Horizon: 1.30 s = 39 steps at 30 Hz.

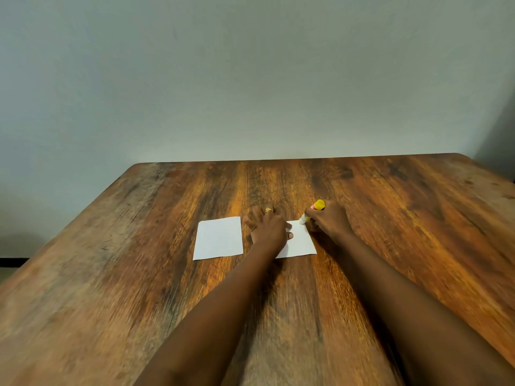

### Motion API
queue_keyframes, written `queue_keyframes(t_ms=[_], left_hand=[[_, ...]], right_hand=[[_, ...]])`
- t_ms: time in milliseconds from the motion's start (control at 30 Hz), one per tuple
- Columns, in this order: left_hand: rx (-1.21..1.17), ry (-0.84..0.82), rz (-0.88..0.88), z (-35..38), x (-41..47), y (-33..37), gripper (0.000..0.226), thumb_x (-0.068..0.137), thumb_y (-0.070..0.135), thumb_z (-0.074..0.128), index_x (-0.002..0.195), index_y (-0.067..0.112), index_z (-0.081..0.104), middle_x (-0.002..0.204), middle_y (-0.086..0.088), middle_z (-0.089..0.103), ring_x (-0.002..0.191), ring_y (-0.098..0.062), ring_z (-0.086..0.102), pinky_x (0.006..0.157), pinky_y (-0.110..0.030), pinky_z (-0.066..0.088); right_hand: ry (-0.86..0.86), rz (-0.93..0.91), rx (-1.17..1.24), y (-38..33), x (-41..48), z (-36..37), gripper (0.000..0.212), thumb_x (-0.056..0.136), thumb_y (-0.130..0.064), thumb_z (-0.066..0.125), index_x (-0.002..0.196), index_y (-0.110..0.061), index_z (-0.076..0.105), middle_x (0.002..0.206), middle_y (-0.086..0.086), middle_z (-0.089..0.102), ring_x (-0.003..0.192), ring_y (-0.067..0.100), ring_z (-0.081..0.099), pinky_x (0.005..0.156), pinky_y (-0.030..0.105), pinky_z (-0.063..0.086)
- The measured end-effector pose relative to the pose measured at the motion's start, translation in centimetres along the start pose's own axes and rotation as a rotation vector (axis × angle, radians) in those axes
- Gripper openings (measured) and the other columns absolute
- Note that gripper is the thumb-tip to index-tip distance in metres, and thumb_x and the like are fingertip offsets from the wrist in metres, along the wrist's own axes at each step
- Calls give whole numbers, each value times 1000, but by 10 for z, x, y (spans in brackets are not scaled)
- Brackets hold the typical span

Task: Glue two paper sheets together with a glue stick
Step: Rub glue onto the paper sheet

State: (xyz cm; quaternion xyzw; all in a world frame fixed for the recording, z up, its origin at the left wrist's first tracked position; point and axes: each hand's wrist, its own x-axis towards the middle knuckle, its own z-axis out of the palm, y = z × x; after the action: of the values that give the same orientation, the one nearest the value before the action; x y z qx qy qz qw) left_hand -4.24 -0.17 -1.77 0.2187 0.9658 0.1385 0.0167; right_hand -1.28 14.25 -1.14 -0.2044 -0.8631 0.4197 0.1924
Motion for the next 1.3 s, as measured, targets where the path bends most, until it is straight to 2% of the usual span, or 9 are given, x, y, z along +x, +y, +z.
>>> queue_keyframes(t_ms=[100, 200, 333, 467, 567, 700, 967, 1133, 1300], left_hand=[[11, -1, -8, 0, 0, 0, 36, 91, 35, 55, 125, 29, 61, 148, -7, 36, 139, -34, 17, 111, -59, 9], [0, 7, -7, 1, 0, 1, 35, 92, 34, 54, 126, 28, 61, 151, -6, 33, 140, -34, 17, 112, -59, 6], [13, 23, -16, 4, 0, 1, 37, 91, 34, 55, 127, 28, 60, 153, -6, 30, 140, -34, 16, 111, -57, 8], [4, 27, -26, 5, -1, 2, 37, 92, 34, 54, 127, 26, 60, 150, -6, 33, 139, -34, 18, 110, -56, 12], [16, 36, -36, 4, -2, 2, 38, 91, 35, 54, 128, 25, 60, 146, -7, 36, 135, -34, 21, 107, -52, 19], [14, 23, -51, 2, -3, 2, 38, 91, 34, 54, 128, 24, 59, 146, -7, 36, 137, -33, 20, 109, -55, 15], [-28, -12, -29, 1, -4, 8, 37, 92, 28, 56, 128, 22, 59, 149, -10, 37, 140, -33, 22, 112, -55, 20], [-38, 0, -44, 0, -3, 6, 36, 92, 26, 55, 128, 20, 60, 150, -9, 36, 143, -34, 20, 114, -60, 8], [-3, 4, -59, 0, -5, 8, 37, 92, 28, 56, 128, 21, 59, 151, -10, 34, 144, -36, 13, 112, -60, 4]], right_hand=[[-4, -2, -8, -1, -1, -1, 23, 81, -19, 66, 63, -6, 59, 58, 7, 56, 58, 21, 53, 54, 26, 43], [-6, -4, -24, -3, -3, -3, 26, 81, -19, 66, 75, 7, 65, 72, 21, 65, 64, 27, 59, 65, 38, 53], [-32, 10, -16, -5, -7, -4, 29, 81, -21, 66, 79, 8, 65, 78, 23, 66, 67, 32, 60, 67, 40, 53], [-43, 71, 28, -6, -15, -6, 33, 81, -23, 67, 86, 9, 63, 87, 27, 65, 81, 40, 65, 73, 50, 55], [-53, 62, 3, -8, -21, -9, 29, 81, -22, 67, 85, 6, 64, 86, 25, 65, 77, 37, 64, 66, 41, 53], [-58, 50, -34, -10, -25, -10, 26, 80, -23, 68, 83, 3, 64, 82, 20, 65, 67, 24, 58, 54, 26, 41], [-70, 79, -59, -10, -45, -23, 25, 74, -26, 71, 74, -2, 63, 70, 12, 59, 63, 22, 56, 58, 33, 45], [-97, 55, -71, -12, -49, -27, 26, 75, -23, 70, 60, -9, 54, 66, 12, 57, 59, 21, 52, 55, 31, 41], [-188, 65, -182, -12, -52, -32, 26, 75, -23, 71, 79, 2, 65, 78, 12, 57, 67, 17, 53, 51, 24, 37]])
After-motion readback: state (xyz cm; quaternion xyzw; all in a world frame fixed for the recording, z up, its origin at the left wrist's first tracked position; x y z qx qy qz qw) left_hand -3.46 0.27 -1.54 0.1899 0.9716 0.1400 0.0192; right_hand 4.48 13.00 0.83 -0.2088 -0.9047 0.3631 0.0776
